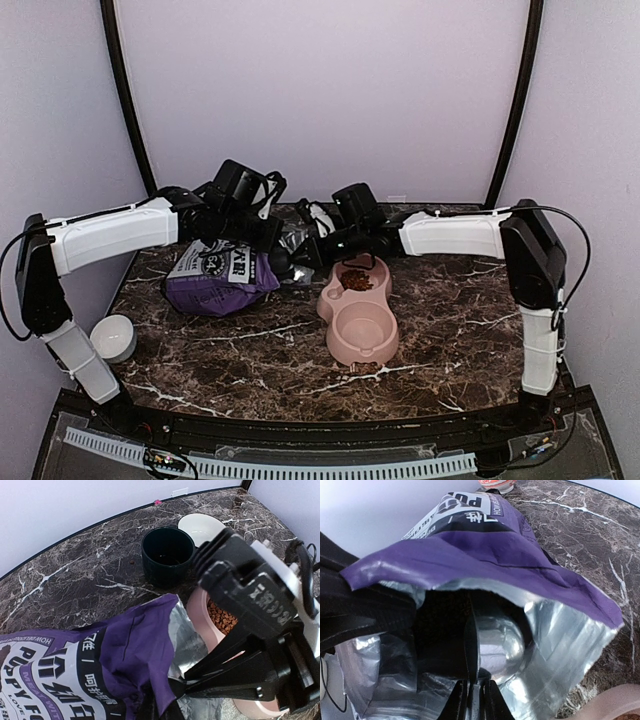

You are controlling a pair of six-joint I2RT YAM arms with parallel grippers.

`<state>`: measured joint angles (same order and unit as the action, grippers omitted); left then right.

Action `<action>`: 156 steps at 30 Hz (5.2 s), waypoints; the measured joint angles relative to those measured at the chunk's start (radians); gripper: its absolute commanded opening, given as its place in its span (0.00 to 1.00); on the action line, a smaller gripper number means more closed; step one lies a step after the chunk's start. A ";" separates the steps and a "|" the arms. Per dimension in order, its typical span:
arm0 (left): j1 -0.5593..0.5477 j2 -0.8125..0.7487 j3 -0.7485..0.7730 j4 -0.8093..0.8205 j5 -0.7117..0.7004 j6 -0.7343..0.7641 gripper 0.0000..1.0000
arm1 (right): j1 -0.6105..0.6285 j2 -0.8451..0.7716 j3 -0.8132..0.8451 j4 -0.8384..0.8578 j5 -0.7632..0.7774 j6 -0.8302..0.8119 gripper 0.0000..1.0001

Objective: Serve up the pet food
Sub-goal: Insert the spatula into the pet food bag, then collect the pet food from the pet food bag.

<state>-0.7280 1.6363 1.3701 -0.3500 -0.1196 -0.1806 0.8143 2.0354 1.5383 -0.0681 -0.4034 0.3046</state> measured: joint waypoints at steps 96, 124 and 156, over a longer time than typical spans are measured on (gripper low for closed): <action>-0.027 -0.049 -0.095 0.109 -0.168 0.236 0.00 | -0.056 0.165 -0.001 0.304 -0.332 0.449 0.00; -0.027 -0.055 -0.113 0.140 -0.183 0.264 0.00 | -0.129 0.015 -0.124 0.295 -0.323 0.420 0.00; -0.015 -0.103 -0.137 0.163 -0.230 0.287 0.00 | -0.198 -0.035 -0.325 0.652 -0.471 0.726 0.00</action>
<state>-0.7433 1.5330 1.2331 -0.1871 -0.3492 0.1062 0.6163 2.0006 1.2129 0.5835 -0.8745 1.0309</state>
